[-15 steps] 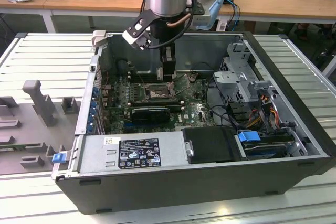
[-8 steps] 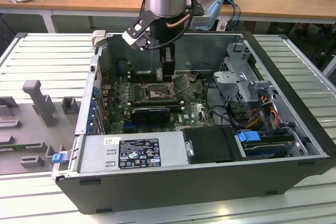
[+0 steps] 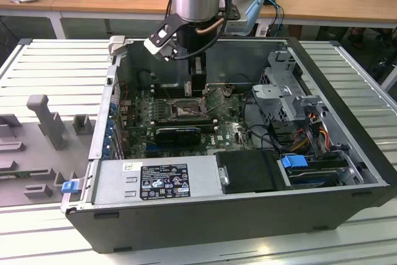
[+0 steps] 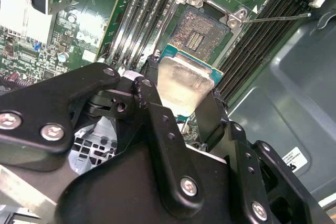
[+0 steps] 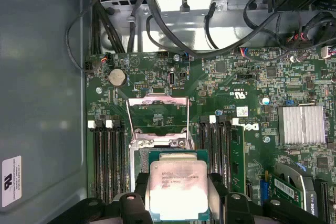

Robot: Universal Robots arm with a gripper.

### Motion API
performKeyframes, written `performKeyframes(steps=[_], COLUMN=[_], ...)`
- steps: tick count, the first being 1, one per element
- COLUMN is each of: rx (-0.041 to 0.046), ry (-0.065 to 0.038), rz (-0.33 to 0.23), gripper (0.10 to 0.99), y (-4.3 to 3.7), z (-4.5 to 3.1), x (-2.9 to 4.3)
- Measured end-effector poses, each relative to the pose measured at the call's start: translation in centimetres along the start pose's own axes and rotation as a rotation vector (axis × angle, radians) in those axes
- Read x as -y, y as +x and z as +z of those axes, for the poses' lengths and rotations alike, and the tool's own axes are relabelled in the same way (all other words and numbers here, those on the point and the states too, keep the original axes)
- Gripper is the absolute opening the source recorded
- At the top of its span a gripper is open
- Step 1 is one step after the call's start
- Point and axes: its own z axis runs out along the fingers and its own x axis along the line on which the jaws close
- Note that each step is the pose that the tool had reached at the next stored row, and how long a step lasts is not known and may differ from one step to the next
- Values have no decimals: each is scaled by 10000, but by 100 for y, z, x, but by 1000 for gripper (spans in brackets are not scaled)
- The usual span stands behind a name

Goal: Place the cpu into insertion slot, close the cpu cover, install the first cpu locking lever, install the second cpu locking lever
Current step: 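Place the cpu into insertion slot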

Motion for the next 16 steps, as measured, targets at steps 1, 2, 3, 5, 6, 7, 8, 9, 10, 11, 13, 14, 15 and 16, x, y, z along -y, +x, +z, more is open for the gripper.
performKeyframes(steps=[1,2,3,5,6,7,8,9,10,11,13,14,15,16], rx=[1,1,0,-2,-13,-22,-24,-27,-32,-32,-33,-32,-40,-45], ry=[1,1,1,1,4,5,5,6,6,6,8,8,7,8], rz=[0,1,0,-2,-38,-67,-71,-73,-75,-81,-103,-105,-104,-104], gripper=[529,529,529,529,529,529,529,529,529,529,529,529,529,529], y=[2,4,5,2,1,-1,-3,-3,-4,-4,-6,-6,-6,-7], z=[5,10,33,70,103,131,156,170,183,198,229,235,247,253], x=[2,4,9,20,29,33,35,36,37,38,40,41,42,43])
